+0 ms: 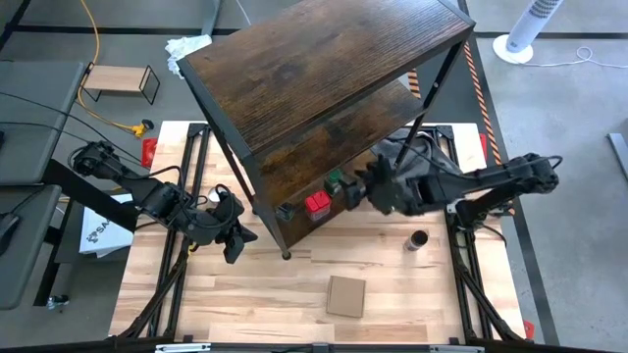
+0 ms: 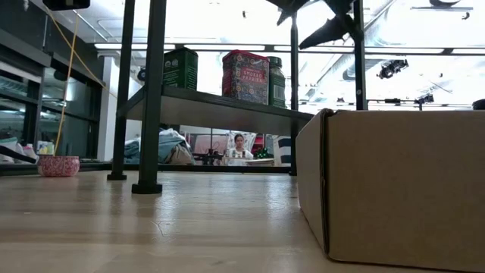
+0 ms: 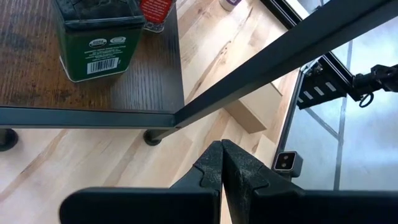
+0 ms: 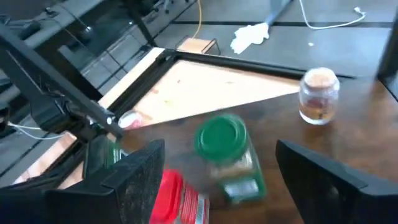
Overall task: Shelf spices
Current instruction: Remove the green seasoning bottle from the shelf
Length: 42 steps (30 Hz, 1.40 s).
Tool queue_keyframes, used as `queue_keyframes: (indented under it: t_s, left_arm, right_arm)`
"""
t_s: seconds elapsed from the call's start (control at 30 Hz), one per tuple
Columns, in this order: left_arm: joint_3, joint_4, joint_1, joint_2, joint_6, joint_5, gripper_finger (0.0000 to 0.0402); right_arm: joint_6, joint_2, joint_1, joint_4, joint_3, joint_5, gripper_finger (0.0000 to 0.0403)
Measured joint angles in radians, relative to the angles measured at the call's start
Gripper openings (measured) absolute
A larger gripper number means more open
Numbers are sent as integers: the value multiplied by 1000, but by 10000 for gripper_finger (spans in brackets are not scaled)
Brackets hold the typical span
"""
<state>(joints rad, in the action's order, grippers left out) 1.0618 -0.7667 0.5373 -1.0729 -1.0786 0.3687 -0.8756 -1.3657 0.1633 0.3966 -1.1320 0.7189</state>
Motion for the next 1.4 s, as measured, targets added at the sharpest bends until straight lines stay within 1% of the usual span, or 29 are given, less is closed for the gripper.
queue_keyframes:
  t_s: [0.1, 0.17, 0.3, 0.43, 0.63, 0.93, 1.03, 1.1, 1.17, 1.2, 1.33, 1.4]
  left_arm:
    - [0, 0, 0, 0, 1, 0, 0]
    - [0, 0, 0, 0, 2, 0, 0]
    - [0, 0, 0, 0, 2, -16, 0]
    - [0, 0, 0, 0, -6, -36, 0]
    - [0, 0, 0, 0, -20, -37, 0]
    - [0, 0, 0, 0, -20, -34, 0]
    - [0, 0, 0, 0, -20, -28, 0]
    - [0, 0, 0, 0, -20, -21, 0]
    - [0, -1, 0, 0, -20, -16, 0]
    - [0, -1, 0, 0, -19, -16, 0]
    - [0, -35, 0, 0, -19, -28, 0]
    - [0, -58, 0, 0, -18, -43, 0]
  right_arm:
    - [71, -33, -40, -35, 0, -80, 303]
    - [102, -58, -55, -52, 0, -95, 303]
    - [152, -105, -72, -61, 0, -91, 303]
    - [184, -124, -86, -81, 0, -73, 303]
    - [248, -157, -115, -123, 0, -124, 303]
    - [248, -215, -144, -137, 0, -125, 300]
    - [248, -217, -137, -135, 0, -118, 274]
    - [245, -214, -129, -132, 0, -118, 239]
    - [247, -211, -117, -117, 0, -109, 194]
    - [247, -203, -111, -107, 0, -114, 182]
    - [245, -148, -76, -26, 0, -119, 181]
    - [238, -90, -42, 37, 0, -114, 181]
